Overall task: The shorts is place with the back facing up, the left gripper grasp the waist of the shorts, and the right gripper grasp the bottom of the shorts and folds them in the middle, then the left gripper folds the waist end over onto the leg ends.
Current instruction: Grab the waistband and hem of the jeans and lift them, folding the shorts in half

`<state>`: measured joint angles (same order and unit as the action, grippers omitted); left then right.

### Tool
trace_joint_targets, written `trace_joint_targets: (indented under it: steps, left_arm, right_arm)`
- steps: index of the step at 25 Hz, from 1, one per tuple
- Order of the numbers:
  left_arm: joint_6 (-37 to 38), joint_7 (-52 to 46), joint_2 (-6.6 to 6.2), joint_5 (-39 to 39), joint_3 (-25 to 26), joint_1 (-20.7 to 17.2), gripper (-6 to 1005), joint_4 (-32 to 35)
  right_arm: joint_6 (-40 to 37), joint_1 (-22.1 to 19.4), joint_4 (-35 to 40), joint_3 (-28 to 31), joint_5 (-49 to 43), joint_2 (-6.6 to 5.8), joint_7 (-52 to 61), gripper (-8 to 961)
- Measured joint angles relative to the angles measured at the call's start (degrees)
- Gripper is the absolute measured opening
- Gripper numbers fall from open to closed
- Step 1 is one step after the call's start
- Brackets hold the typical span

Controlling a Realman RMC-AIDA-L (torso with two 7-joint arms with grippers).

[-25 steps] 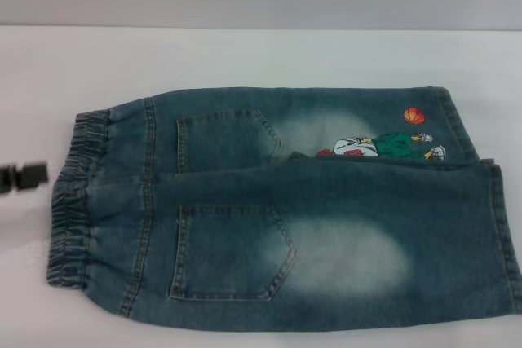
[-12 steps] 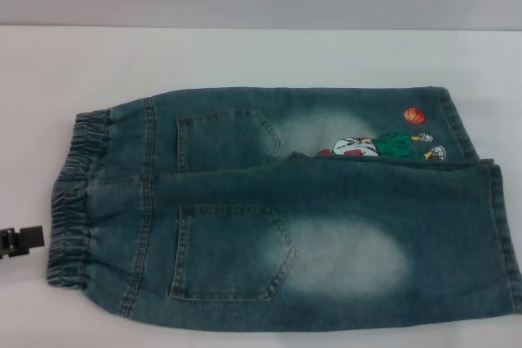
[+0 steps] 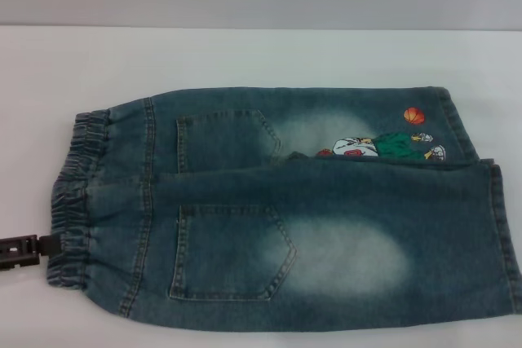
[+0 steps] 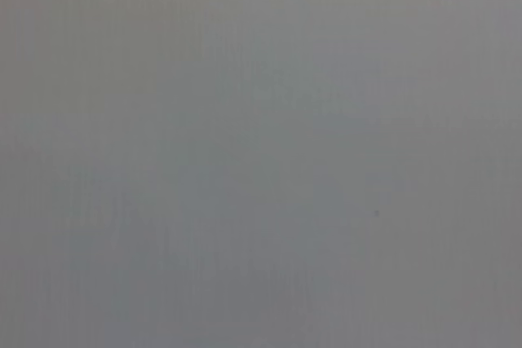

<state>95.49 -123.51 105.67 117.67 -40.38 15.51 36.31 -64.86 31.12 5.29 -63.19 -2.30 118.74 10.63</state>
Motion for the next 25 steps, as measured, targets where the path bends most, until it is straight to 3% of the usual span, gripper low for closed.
trace_joint_targets:
  steps: [25]
  left_arm:
    - [-2.5,-0.6,0.35,4.6,-0.1,1.0,844,0.0]
  right_arm:
    - [0.0,0.1,0.1,0.0,-0.1,0.0,0.0,552]
